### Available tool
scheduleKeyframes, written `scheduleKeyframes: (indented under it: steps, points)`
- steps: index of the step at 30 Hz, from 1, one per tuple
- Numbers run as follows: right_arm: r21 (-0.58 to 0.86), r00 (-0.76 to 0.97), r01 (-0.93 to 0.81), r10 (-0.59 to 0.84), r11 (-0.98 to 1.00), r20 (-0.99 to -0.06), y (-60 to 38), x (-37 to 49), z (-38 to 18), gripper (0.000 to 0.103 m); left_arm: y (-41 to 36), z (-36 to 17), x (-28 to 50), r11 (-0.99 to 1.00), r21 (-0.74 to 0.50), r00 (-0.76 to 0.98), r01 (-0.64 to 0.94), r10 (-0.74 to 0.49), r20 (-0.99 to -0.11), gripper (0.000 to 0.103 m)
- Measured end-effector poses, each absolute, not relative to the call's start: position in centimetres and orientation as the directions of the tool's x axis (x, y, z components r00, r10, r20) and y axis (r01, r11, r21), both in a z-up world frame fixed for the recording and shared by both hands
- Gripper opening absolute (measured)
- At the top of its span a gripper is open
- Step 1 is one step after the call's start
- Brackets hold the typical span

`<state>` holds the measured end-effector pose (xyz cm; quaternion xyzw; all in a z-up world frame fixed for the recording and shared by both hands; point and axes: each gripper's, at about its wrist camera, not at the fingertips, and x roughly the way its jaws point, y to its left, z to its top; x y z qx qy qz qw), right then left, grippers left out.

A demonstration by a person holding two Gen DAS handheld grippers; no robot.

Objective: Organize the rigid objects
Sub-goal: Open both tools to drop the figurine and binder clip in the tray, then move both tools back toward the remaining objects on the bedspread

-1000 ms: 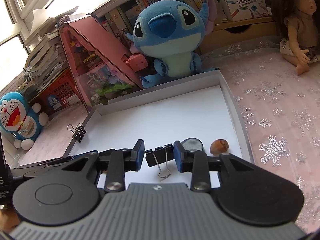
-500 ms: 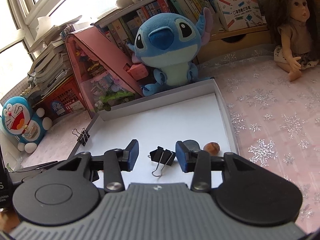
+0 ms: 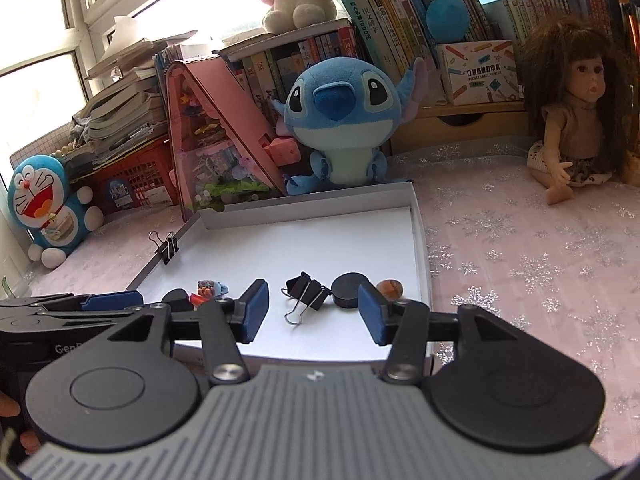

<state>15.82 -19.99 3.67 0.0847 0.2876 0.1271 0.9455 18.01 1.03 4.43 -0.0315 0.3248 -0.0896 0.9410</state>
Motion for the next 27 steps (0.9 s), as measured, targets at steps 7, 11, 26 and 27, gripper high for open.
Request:
scheduleKeyframes:
  steps: [7,11,26,27]
  points:
    - [0.187,0.810,-0.215,0.282,0.959,-0.514,-20.5,13.0,3.4,0.068,1.3,4.3,14.9,0.977,-0.134,0.770,0.168,-0.215,-0.601,0.069]
    - [0.161,0.817,-0.234,0.284,0.959,-0.502,-20.7,11.3,3.2,0.071,1.3,4.1,13.1,0.974,-0.141,0.771,0.179,-0.228,-0.595,0.069]
    - [0.098,0.825,-0.291,0.302,0.952,-0.477,-21.7,4.7,1.8,0.071,1.5,2.5,6.6,0.959,-0.140,0.749,0.248,-0.281,-0.600,0.069]
    - [0.098,0.822,-0.297,0.306,0.950,-0.479,-21.7,4.4,1.7,0.071,1.5,2.4,6.3,0.958,-0.139,0.748,0.250,-0.283,-0.601,0.069]
